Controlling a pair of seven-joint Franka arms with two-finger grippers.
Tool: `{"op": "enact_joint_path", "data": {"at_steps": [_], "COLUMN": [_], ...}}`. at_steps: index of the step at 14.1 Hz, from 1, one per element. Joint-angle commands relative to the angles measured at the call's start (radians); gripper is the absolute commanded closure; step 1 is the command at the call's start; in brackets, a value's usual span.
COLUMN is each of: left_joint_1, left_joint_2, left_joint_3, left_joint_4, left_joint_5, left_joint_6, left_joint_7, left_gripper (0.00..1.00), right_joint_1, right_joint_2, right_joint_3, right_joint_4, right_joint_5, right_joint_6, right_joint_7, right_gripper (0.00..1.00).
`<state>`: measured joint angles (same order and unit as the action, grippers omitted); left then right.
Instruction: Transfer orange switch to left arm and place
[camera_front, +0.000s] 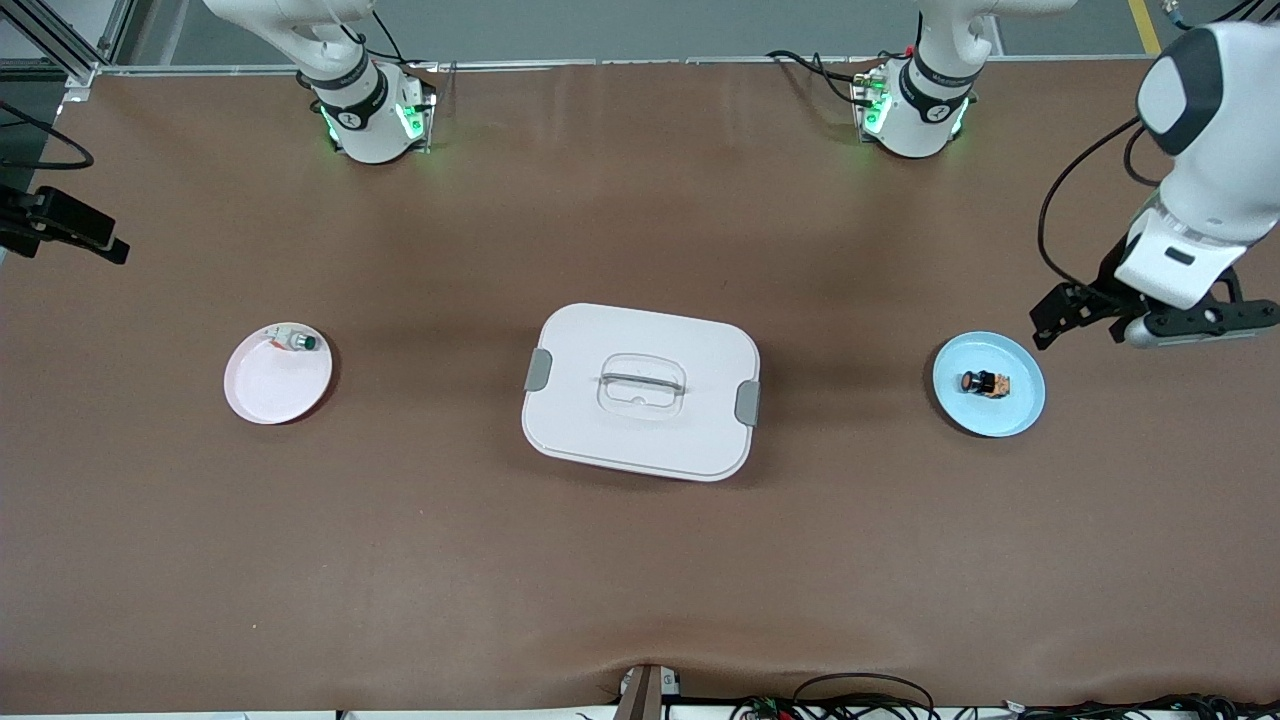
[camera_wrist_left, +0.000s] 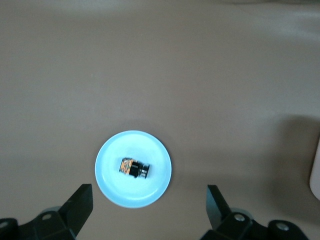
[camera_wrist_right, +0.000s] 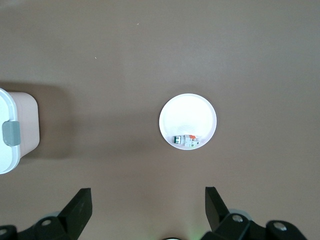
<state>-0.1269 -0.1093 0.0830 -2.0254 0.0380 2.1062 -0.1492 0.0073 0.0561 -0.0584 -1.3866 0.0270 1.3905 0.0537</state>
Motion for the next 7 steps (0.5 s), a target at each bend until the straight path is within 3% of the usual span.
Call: {"op": "enact_joint_path", "data": {"at_steps": [1,5,7], "left_joint_1": [-0.014,-0.005,-0.005], "left_joint_2": [-0.035,-0.032,-0.033], "left_joint_3": [0.012,0.012,0.012], "left_joint_4": [0.071,0.227,0.264], "left_joint_5": [-0.02,-0.02,-0.02], "left_joint_6": [-0.131,-0.332,-0.36], "left_joint_7": [0.025,0.076,0.073], "left_gripper": [0.0,0.0,0.0], "right_joint_1": [-0.009,-0.007,-0.007], "right_joint_2": [-0.015,-0.016,-0.016], "right_joint_3": [0.005,0.005,0.005], "right_joint_4": [-0.006,-0.005,-0.005], "right_joint_5": [0.002,-0.001,-0.001], "right_joint_6": [-0.005,-0.004,-0.002], "right_joint_7": [0.003,0.003,0.002], "right_gripper": [0.0,0.0,0.0]}}
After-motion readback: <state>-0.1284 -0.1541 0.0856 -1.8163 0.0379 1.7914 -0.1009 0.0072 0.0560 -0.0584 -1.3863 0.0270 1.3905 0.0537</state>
